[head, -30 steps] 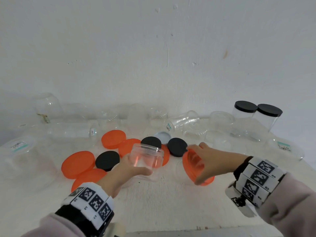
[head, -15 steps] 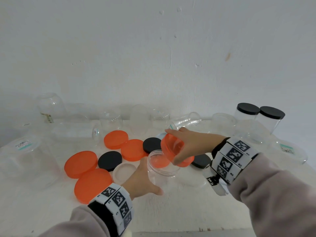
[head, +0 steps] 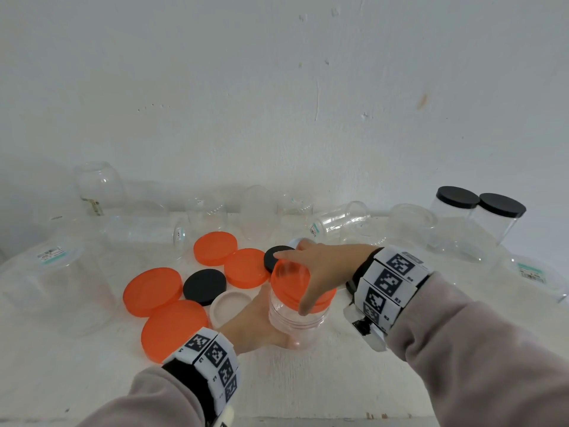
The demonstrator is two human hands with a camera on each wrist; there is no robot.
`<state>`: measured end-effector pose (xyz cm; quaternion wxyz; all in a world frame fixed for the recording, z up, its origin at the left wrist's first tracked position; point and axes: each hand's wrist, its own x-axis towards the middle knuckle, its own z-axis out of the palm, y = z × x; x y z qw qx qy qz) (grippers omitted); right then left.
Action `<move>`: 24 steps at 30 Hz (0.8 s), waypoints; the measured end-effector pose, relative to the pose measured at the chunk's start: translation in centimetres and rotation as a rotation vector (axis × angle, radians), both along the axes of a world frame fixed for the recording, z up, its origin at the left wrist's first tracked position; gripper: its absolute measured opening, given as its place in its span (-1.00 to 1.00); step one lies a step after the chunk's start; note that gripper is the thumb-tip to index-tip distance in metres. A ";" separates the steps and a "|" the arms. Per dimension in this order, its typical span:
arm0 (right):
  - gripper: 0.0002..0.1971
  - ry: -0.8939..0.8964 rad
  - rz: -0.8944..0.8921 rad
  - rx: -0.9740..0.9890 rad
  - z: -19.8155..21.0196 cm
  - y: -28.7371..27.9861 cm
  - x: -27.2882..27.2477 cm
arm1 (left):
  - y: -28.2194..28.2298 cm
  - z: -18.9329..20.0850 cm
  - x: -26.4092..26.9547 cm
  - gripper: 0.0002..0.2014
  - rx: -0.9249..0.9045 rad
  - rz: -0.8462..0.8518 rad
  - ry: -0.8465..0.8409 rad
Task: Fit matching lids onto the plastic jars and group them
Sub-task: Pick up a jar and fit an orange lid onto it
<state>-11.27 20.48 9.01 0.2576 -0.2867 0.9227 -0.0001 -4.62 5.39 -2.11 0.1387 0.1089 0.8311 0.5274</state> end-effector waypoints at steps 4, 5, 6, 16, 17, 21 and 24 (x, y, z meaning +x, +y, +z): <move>0.09 -0.022 0.022 0.034 -0.4 -0.5 0.0 | -0.4 -0.5 0.0 0.09 0.018 0.011 -0.003; 0.10 -0.027 0.027 0.045 -0.5 -0.5 0.0 | -0.5 -0.7 -0.1 0.09 0.019 0.007 -0.007; 0.09 -0.030 0.033 0.055 -0.6 -0.6 0.0 | -0.5 -0.9 -0.2 0.09 0.018 0.005 -0.011; 0.07 0.002 0.116 0.123 -1.7 -1.4 0.7 | -1.1 -2.1 -0.5 0.12 -0.063 0.069 -0.035; 0.07 0.004 0.119 0.128 -1.8 -1.4 0.7 | -1.2 -2.1 -0.5 0.14 -0.070 0.077 -0.037; 0.07 0.013 0.123 0.121 -2.2 -1.3 0.7 | -1.1 -2.1 -0.5 0.15 -0.078 0.083 -0.033; 0.07 0.011 0.111 0.104 -2.4 -1.2 0.6 | -1.1 -2.0 -0.4 0.10 -0.100 0.086 -0.024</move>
